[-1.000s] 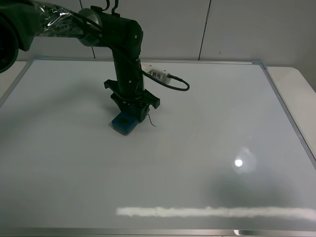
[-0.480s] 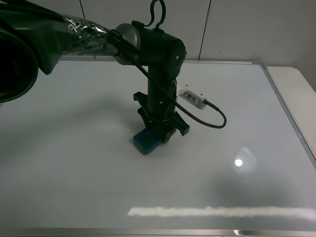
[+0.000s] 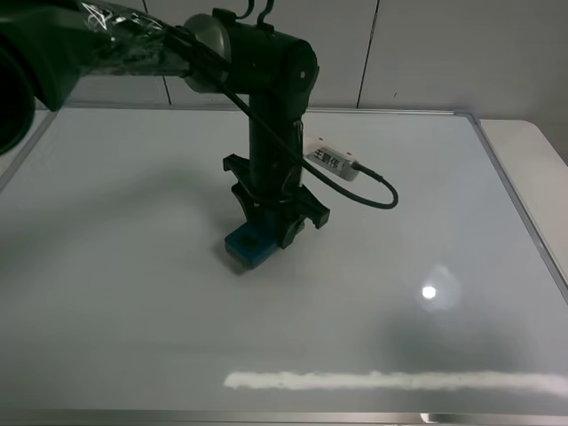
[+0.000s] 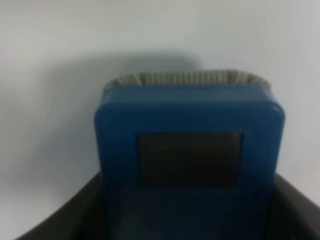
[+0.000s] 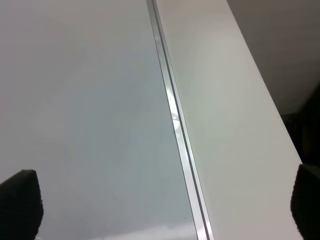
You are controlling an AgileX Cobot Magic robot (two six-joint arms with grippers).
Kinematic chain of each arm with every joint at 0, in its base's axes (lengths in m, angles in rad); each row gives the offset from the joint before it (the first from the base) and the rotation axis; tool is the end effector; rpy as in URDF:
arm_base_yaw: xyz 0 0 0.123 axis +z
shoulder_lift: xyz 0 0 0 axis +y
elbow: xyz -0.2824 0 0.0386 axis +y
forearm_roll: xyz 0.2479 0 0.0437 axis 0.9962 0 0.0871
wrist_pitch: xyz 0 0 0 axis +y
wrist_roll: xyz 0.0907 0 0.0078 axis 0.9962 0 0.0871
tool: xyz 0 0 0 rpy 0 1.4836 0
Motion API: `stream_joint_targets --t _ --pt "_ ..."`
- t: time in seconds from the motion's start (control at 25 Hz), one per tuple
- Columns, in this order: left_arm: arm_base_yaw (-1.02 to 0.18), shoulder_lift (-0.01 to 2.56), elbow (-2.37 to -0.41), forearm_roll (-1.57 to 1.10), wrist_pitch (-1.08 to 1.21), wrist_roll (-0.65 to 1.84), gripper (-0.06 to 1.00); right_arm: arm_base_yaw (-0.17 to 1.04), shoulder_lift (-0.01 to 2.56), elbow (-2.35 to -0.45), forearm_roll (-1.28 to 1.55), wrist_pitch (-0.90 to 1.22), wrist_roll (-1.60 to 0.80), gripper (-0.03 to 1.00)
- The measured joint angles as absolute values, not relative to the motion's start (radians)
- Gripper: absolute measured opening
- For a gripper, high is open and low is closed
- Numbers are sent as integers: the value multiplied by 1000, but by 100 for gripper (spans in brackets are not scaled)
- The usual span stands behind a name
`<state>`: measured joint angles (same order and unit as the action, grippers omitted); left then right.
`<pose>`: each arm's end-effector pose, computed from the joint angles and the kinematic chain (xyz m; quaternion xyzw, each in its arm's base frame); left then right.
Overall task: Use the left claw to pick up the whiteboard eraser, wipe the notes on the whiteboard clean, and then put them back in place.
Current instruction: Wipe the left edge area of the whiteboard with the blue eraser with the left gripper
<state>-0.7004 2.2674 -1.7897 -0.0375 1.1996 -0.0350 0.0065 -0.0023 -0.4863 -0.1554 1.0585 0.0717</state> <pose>0.3414 -0.2919 0.1487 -0.3199 -0.9472 0.0128 0.0153 -0.0040 -0.0123 0.2743 0.0303 0.8525 -0.0574 0.5187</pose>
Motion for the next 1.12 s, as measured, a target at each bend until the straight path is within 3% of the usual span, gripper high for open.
stream_joint_targets --t 0.24,0.6,0.84,1.12 --pt "-574 2110 -1689 0 1174 -35 55 6 -2 -486 -155 1058 72 99" --pt "-335 1874 -1288 -6 962 -88 55 6 -2 -486 -155 1058 72 99" --pt "-177 1846 -1149 -20 923 -96 55 6 -2 -486 -155 1058 72 99" --pt "-115 1844 -1072 -41 781 -96 55 6 -2 -486 -155 1058 72 99"
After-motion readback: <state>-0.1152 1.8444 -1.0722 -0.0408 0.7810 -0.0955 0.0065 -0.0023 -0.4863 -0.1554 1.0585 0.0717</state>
